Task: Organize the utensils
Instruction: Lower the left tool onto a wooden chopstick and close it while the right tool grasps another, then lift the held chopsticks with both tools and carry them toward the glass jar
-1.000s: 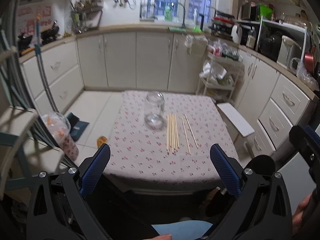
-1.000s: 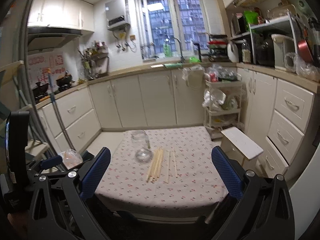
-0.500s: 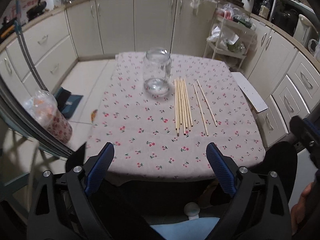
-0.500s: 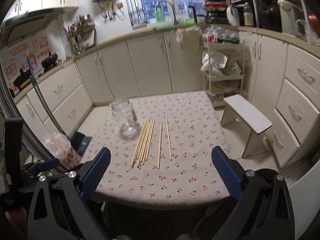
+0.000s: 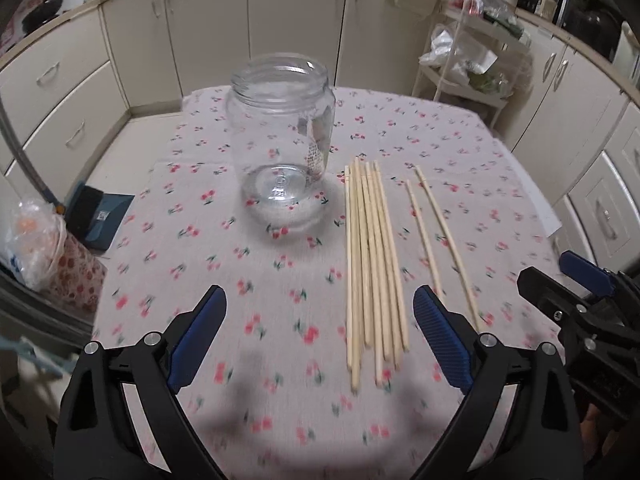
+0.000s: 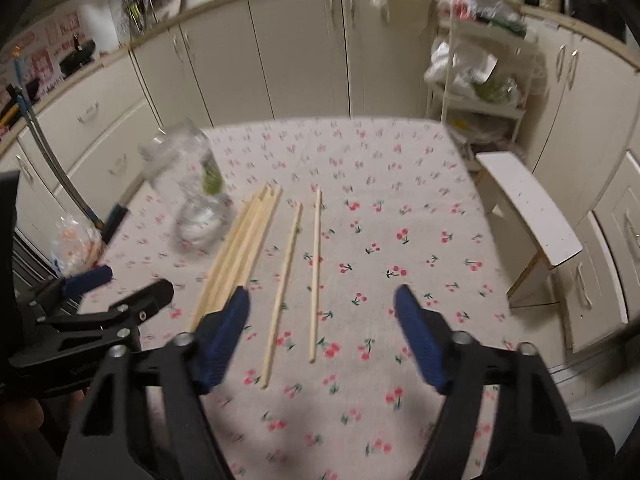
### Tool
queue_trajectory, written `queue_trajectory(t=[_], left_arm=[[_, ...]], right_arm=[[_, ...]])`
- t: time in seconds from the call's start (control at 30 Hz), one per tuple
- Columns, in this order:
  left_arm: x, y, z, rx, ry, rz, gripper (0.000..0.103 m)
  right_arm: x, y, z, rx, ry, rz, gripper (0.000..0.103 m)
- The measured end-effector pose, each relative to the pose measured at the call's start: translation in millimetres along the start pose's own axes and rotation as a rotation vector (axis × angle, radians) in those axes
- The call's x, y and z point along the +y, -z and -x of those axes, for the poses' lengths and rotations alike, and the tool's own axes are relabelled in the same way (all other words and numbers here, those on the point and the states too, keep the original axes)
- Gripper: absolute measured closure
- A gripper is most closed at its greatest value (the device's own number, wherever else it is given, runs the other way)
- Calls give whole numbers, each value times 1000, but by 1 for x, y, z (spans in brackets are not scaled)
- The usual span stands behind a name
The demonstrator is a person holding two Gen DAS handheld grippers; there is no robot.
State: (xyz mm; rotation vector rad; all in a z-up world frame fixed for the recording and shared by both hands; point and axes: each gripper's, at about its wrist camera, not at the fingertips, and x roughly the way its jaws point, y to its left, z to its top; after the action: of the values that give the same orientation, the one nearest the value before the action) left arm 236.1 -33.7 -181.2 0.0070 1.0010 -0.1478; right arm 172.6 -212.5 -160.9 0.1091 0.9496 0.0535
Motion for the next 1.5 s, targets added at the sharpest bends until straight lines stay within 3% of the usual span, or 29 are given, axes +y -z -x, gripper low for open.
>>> queue_trajectory(t=[0.1, 0.17, 0.4, 0.47, 0.53, 0.67, 0.73, 0.83, 1.03, 1.17, 1.2, 1.23, 1.3, 1.4, 1.5], left_arm=[[-5, -8, -24, 9, -11, -20, 26], [-5, -13, -40, 27, 4, -22, 39], [-14, -18, -72, 41, 31, -35, 64], [-18, -19, -74, 33, 30, -48, 80], [-17, -20, -76, 27, 27, -48, 92], [-9, -20, -75, 43, 70, -25, 93], [1, -15, -70, 56, 92, -7, 93], [12, -8, -65, 82, 131, 29, 94], [20, 11, -53, 143, 192, 59, 93], [22, 13, -48, 137, 165, 40, 93], [22, 10, -47, 129, 152, 36, 93], [22, 8, -48, 124, 149, 39, 93], [23, 2, -48, 113, 143, 42, 91], [25, -5, -54, 115, 138, 42, 90], [26, -10, -61, 117, 134, 44, 89]], right_arm=[[-4, -6, -21, 47, -15, 2, 45], [-4, -10, -32, 67, -17, 14, 45], [3, -21, -60, 97, -6, 61, 45], [4, -24, -69, 106, -2, 68, 45], [5, -26, -78, 121, -6, 70, 52], [6, -25, -90, 130, 10, 81, 70], [5, -24, -89, 132, 15, 80, 85], [4, -17, -82, 150, -4, 73, 96], [4, 12, -58, 183, -60, 60, 97], [9, 14, -55, 197, -57, 85, 95], [11, 11, -56, 195, -58, 91, 85], [11, 8, -55, 179, -51, 93, 64], [17, 0, -54, 152, -42, 118, 55], [23, -10, -61, 148, -48, 148, 55], [25, -16, -70, 161, -45, 159, 69]])
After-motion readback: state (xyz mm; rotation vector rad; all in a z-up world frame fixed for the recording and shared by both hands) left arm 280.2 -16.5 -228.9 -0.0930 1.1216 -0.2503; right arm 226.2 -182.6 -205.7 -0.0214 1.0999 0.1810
